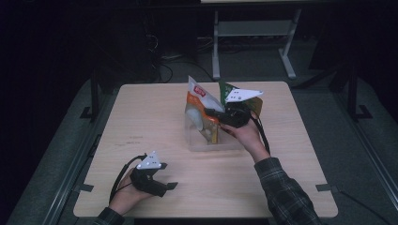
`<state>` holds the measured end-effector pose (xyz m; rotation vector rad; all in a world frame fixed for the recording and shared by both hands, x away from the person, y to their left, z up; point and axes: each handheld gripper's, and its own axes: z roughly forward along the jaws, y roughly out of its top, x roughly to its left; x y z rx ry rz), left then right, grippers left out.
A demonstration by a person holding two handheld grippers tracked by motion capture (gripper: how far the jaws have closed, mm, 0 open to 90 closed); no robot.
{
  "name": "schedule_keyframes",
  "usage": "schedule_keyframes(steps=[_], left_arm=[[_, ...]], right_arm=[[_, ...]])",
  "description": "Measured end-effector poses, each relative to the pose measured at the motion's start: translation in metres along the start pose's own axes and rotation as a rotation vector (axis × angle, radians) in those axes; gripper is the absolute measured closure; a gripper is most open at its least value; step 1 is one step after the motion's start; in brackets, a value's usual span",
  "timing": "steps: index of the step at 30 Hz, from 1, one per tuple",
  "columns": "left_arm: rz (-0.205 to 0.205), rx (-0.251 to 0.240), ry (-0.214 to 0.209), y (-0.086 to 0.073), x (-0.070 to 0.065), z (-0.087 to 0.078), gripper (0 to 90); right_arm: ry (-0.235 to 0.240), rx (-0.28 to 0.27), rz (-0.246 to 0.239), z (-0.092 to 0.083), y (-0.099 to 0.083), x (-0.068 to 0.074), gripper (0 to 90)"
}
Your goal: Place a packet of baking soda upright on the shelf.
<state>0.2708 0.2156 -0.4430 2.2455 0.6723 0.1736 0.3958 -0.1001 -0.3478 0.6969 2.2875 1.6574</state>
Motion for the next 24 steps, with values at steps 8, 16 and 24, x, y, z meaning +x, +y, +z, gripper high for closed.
schedule_keyframes(steps=[8,16,24], left_arm=[[0.003,0.004,-0.001,0.0,-0.001,0.001,16.7],[0.025,0.021,0.001,0.0,-0.002,0.003,16.7],[0.032,0.038,0.0,0.0,-0.003,0.005,16.7]], right_arm=[[-0.016,0.038,0.012,0.009,-0.01,-0.003,90.0],[-0.023,0.066,0.005,0.017,-0.019,-0.006,90.0],[-0.031,0.092,0.01,0.022,-0.024,-0.006,90.0]])
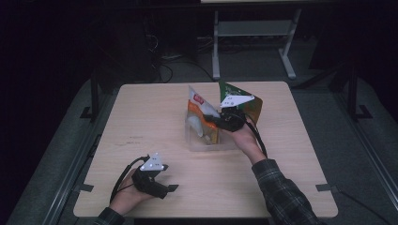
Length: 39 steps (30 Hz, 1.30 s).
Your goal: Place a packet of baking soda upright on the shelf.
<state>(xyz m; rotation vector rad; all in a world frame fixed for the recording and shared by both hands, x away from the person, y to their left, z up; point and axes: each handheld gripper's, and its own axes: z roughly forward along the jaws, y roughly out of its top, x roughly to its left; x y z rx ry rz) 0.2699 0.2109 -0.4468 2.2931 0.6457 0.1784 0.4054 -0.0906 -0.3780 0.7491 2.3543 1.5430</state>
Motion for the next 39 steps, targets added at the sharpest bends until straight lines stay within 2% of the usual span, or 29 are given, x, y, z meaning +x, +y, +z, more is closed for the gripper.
schedule_keyframes(steps=[8,10,16,19,21,24,26,32,34,36,39], left_arm=[[0.009,0.015,-0.01,0.0,-0.001,0.002,16.7],[0.001,0.017,-0.015,0.0,-0.003,0.003,16.7],[0.014,0.024,-0.015,0.0,-0.003,0.004,16.6],[0.017,0.024,-0.015,0.001,-0.003,0.003,16.6],[0.018,0.025,-0.015,0.001,-0.003,0.003,16.6],[0.019,0.026,-0.015,0.001,-0.003,0.004,16.6],[0.019,0.025,-0.016,0.0,-0.003,0.004,16.6],[0.02,0.024,-0.019,0.001,-0.003,0.004,16.5],[0.01,0.019,-0.022,0.001,-0.004,0.004,16.5],[0.025,0.02,-0.024,0.001,-0.004,0.004,16.5],[0.023,0.004,-0.025,0.003,-0.006,0.004,16.3]], right_arm=[[-0.013,0.012,-0.001,0.003,-0.001,0.0,87.6],[-0.021,0.007,-0.004,0.003,-0.001,0.0,82.6],[-0.034,0.009,-0.002,0.0,0.0,0.0,70.1],[-0.051,0.01,0.012,0.0,-0.001,0.0,57.4],[-0.084,0.011,0.012,0.0,-0.001,0.001,48.5],[-0.096,0.014,0.02,-0.001,-0.001,0.001,44.9],[-0.091,0.019,0.029,-0.003,-0.001,0.001,39.2],[-0.089,0.03,0.026,-0.009,-0.001,0.005,36.1],[-0.094,0.033,0.017,-0.013,-0.001,0.006,35.8],[-0.093,0.035,0.017,-0.018,-0.002,0.007,35.8],[-0.087,0.038,0.018,-0.026,-0.004,0.011,35.3]])
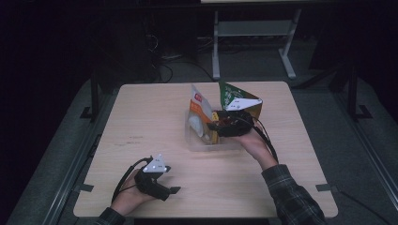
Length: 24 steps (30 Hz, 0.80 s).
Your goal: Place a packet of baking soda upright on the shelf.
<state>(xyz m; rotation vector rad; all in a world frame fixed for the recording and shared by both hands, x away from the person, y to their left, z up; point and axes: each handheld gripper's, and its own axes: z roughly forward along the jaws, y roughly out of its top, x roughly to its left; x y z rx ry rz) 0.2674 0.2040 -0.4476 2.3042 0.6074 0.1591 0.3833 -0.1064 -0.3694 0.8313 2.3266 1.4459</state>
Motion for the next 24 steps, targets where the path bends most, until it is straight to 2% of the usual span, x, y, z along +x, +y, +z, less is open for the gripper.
schedule_keyframes(steps=[1,3,6,9,16,24], left_arm=[[0.002,-0.003,0.0,0.0,0.0,0.0,16.3],[0.008,-0.005,0.006,0.001,0.001,-0.002,16.3],[-0.013,-0.026,0.007,0.001,0.001,-0.002,16.3],[-0.015,-0.031,0.003,0.001,0.002,-0.003,16.3],[-0.022,-0.037,0.0,0.002,0.003,-0.002,16.7],[-0.001,-0.024,-0.012,0.003,0.001,0.002,17.2]], right_arm=[[-0.002,-0.006,-0.014,-0.003,-0.001,0.001,35.3],[0.007,-0.004,-0.012,-0.007,-0.003,0.004,35.3],[0.018,0.006,-0.018,-0.015,-0.007,0.009,35.3],[0.03,0.028,-0.033,-0.02,-0.012,0.012,35.2],[0.062,0.085,-0.065,-0.032,-0.036,0.025,34.9],[0.062,0.156,-0.083,-0.046,-0.069,0.035,32.9]])
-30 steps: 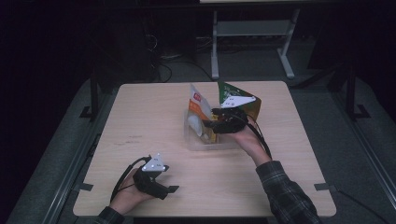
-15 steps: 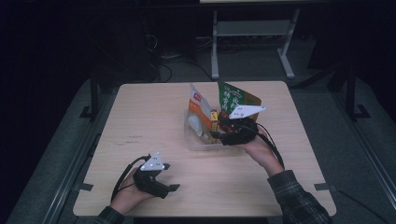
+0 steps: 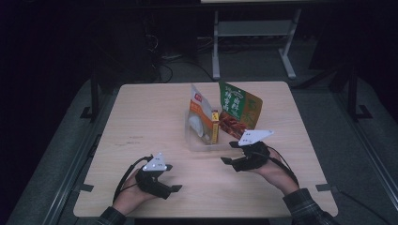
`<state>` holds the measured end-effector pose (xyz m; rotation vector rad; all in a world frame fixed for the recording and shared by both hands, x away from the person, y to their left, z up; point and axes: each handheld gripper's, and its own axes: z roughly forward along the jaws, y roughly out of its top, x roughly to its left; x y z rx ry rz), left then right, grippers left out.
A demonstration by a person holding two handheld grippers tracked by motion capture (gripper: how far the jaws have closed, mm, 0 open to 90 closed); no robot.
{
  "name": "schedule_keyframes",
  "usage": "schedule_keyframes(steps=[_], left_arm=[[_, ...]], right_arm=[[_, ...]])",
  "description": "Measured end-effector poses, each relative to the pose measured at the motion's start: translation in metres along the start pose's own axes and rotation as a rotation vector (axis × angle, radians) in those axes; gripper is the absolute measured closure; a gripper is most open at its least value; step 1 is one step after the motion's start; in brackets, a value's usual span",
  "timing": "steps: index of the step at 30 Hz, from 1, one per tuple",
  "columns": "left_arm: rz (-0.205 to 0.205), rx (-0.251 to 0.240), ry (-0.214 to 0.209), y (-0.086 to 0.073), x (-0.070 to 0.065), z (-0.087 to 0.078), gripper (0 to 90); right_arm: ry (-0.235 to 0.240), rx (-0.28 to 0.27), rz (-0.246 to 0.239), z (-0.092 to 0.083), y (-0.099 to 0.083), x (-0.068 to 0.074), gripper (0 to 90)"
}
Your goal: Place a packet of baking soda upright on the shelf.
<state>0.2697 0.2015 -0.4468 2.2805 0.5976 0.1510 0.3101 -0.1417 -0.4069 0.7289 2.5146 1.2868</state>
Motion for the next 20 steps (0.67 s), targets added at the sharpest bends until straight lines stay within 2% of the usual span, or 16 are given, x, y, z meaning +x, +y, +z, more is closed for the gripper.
schedule_keyframes(steps=[8,12,15,17,20], left_arm=[[0.034,0.019,-0.054,0.001,-0.008,0.007,17.2],[0.063,0.024,-0.081,0.001,-0.011,0.01,17.1],[0.066,0.028,-0.086,0.002,-0.013,0.012,17.1],[0.067,0.032,-0.09,0.002,-0.013,0.013,17.1],[0.067,0.031,-0.091,0.001,-0.013,0.013,17.1]], right_arm=[[-0.01,0.033,0.014,-0.005,-0.027,0.01,29.3],[0.003,0.079,0.014,-0.002,-0.042,0.013,28.5],[0.02,0.119,0.003,0.002,-0.047,0.014,28.1],[0.002,0.116,-0.007,0.002,-0.046,0.014,28.1],[0.004,0.104,-0.001,0.001,-0.046,0.014,27.4]])
